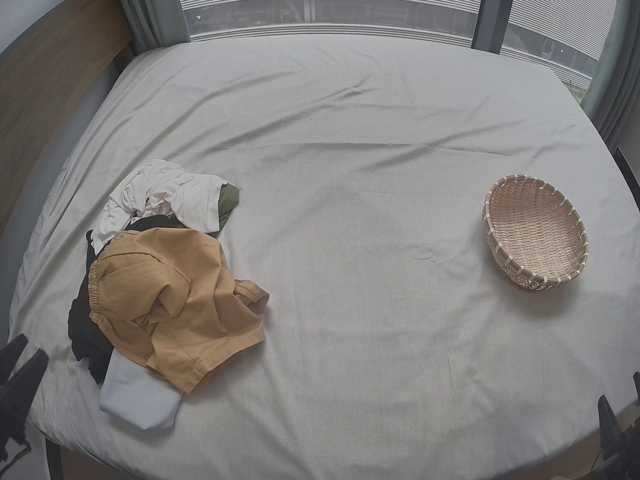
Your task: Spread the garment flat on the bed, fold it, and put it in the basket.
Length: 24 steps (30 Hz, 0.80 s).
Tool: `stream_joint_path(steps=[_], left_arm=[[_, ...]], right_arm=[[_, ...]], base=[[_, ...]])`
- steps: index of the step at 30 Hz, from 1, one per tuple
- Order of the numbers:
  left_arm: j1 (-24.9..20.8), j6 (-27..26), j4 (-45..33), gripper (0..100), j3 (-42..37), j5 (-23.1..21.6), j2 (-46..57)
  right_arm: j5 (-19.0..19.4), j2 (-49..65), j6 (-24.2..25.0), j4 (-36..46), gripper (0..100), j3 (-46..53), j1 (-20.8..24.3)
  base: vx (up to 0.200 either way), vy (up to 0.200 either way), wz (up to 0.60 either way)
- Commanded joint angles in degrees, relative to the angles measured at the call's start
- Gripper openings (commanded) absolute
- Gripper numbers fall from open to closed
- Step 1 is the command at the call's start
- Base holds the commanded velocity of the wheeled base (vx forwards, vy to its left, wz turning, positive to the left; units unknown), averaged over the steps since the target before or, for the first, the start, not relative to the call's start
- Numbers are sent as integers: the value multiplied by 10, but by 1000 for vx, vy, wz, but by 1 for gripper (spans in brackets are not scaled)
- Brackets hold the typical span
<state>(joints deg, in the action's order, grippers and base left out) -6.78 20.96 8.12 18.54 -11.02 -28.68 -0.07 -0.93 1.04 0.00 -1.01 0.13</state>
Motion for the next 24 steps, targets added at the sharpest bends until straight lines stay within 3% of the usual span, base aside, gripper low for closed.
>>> stream_joint_path(steps=[1, 10, 17, 24], left_arm=[[-12, 39, 54, 100, 2, -19, -153], [-10, 68, 102, 100, -25, -61, -264], [-10, 88, 182, 100, -31, -64, -344], [-7, 105, 186, 100, -47, -64, -415]], right_arm=[[0, 7, -1, 0, 100, 9, 0], [0, 7, -2, 0, 100, 9, 0], [1, 7, -2, 0, 100, 9, 0], [-1, 7, 1, 0, 100, 9, 0]], base=[[0, 0, 0], [0, 0, 0], [0, 0, 0], [0, 0, 0]])
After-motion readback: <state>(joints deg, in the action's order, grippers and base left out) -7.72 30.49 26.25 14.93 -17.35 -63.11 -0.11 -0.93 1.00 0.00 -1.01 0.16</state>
